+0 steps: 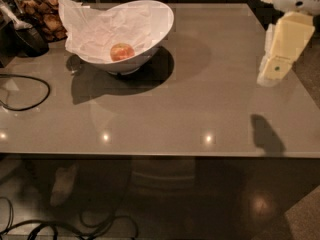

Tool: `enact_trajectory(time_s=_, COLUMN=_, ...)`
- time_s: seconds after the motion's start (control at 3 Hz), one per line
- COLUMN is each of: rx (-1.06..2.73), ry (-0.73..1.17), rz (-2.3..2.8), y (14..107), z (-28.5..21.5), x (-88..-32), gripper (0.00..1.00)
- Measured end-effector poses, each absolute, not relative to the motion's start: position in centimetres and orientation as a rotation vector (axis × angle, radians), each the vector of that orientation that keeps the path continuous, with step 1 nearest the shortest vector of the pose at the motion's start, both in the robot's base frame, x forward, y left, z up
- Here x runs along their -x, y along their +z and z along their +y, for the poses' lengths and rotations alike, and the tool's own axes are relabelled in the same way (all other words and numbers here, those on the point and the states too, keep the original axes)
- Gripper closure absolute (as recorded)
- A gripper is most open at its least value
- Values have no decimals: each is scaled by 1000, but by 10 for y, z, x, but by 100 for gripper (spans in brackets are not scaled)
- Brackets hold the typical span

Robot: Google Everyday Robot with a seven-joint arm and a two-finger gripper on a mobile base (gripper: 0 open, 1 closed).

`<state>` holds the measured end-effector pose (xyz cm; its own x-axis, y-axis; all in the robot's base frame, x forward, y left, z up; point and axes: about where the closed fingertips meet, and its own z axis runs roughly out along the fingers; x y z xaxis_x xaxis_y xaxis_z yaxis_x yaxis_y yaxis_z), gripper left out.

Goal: Pick apple from white bowl

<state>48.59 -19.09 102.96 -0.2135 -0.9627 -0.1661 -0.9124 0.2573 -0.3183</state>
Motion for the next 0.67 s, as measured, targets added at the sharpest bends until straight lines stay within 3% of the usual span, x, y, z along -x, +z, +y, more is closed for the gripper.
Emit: enact_trajectory(time_s=0.67, rx=1729, ry=-301, rz=2112, y=1067, z=-167, x=-519, gripper=0)
